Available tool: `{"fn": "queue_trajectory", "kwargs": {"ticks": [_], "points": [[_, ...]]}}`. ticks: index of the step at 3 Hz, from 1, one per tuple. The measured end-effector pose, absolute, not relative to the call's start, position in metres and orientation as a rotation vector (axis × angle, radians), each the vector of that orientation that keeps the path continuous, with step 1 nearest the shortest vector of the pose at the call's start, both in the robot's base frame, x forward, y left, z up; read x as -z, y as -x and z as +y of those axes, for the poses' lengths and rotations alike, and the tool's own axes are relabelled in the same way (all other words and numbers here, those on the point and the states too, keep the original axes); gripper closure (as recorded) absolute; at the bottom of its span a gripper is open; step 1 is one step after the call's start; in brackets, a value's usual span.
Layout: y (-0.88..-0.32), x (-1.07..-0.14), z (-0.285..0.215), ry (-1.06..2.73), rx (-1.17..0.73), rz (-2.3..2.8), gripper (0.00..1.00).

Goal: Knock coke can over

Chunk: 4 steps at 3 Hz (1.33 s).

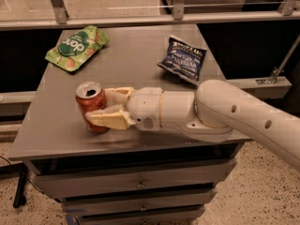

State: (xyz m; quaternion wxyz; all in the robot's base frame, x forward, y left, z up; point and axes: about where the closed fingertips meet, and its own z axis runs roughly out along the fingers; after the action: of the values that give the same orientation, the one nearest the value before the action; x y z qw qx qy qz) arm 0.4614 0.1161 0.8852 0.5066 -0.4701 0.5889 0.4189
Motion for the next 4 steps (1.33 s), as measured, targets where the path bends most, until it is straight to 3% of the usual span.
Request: {"fn": "queue_trajectory", "kwargs": {"ticks": [1, 2, 4], "points": [[-0.475, -0.890, 0.097, 1.153, -0.958, 1.442, 0.88], [-0.491, -0.901, 0.081, 1.210, -0.898, 1.466, 1.00], [-0.516, -0.934, 0.067, 1.497, -0.698, 1.573, 1.00]]}}
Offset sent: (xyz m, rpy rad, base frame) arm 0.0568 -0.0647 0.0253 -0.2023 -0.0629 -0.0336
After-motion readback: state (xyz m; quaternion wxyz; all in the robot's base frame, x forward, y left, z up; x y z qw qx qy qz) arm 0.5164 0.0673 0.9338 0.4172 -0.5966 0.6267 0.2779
